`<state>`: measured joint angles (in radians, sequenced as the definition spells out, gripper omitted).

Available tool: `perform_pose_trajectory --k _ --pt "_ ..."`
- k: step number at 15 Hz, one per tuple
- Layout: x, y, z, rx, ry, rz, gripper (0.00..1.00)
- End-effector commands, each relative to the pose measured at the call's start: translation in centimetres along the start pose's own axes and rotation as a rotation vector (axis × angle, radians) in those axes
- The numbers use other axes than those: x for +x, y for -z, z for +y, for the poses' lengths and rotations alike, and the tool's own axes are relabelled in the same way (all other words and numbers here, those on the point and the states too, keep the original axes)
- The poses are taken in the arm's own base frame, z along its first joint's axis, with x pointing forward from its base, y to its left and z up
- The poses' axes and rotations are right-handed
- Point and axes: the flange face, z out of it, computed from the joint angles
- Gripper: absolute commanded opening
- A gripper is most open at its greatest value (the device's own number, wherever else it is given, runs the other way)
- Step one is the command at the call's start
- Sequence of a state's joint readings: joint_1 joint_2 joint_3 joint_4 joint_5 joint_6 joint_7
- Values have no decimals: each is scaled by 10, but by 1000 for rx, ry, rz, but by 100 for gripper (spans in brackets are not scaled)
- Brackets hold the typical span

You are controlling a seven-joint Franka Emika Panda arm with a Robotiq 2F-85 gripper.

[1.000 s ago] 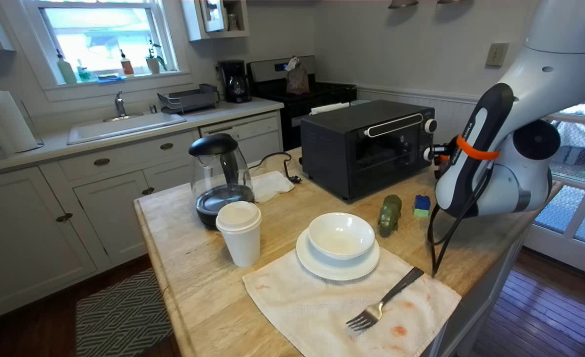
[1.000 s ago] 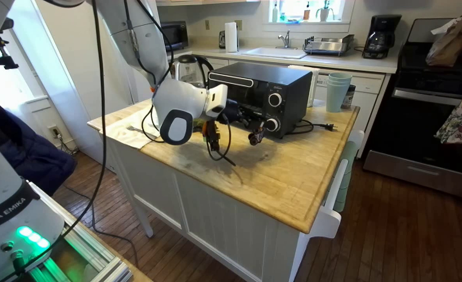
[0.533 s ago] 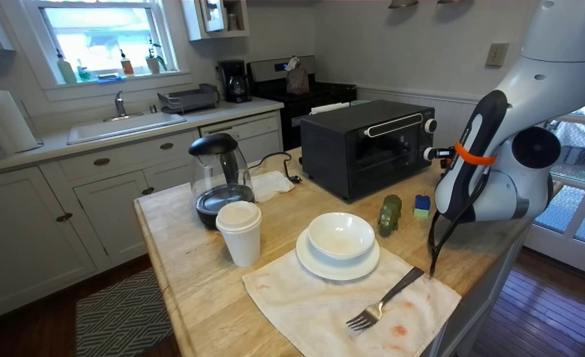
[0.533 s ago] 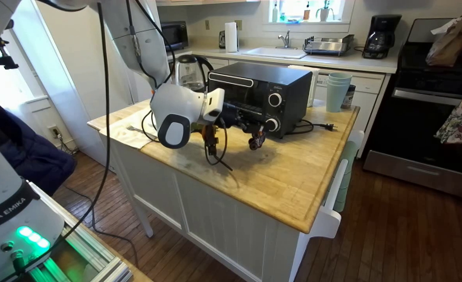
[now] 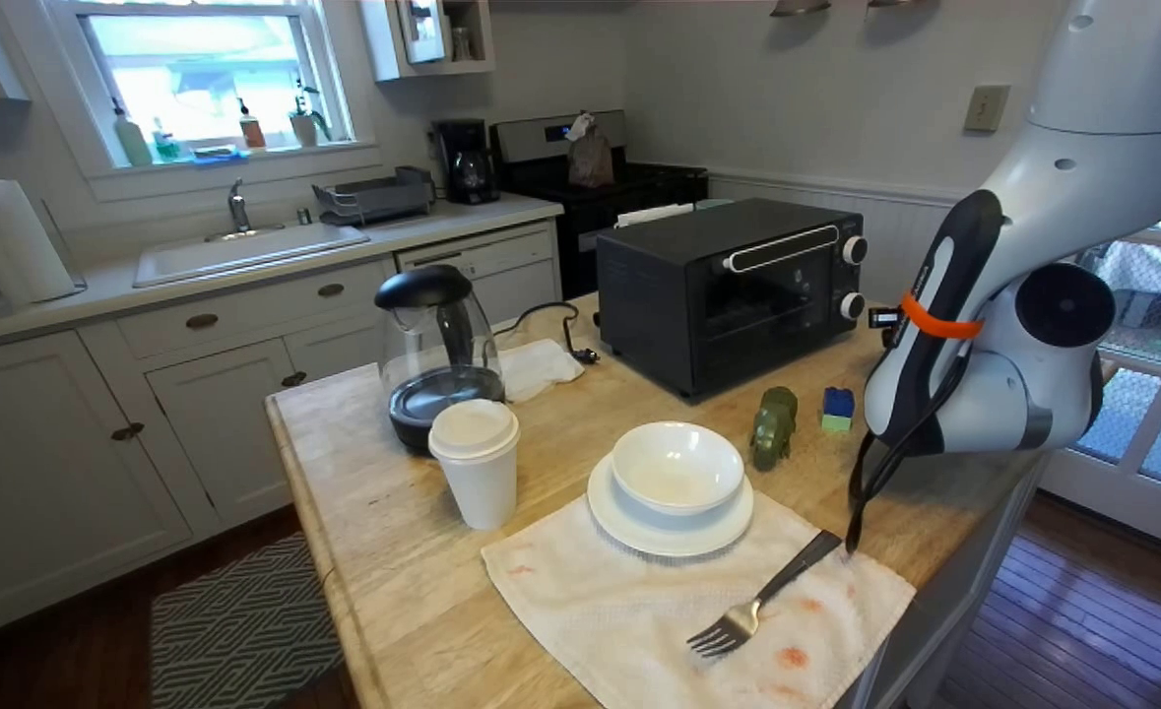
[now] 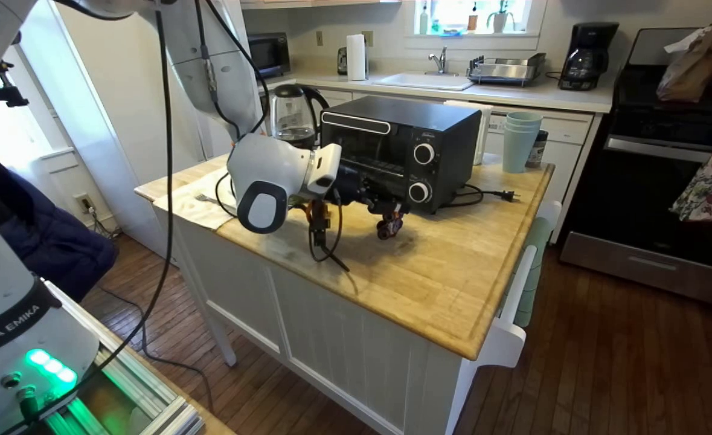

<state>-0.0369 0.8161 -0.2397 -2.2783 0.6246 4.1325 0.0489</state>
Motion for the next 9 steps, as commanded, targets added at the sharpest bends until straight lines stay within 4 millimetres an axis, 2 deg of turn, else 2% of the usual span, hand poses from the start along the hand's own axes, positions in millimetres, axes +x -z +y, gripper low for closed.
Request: perform_pose_trajectory --k 1,6,9 --pt "-9 3 3 -36 -6 1 7" --pt "-2 7 5 -42 -27 41 7" --pt "-8 5 7 -42 -1 74 7"
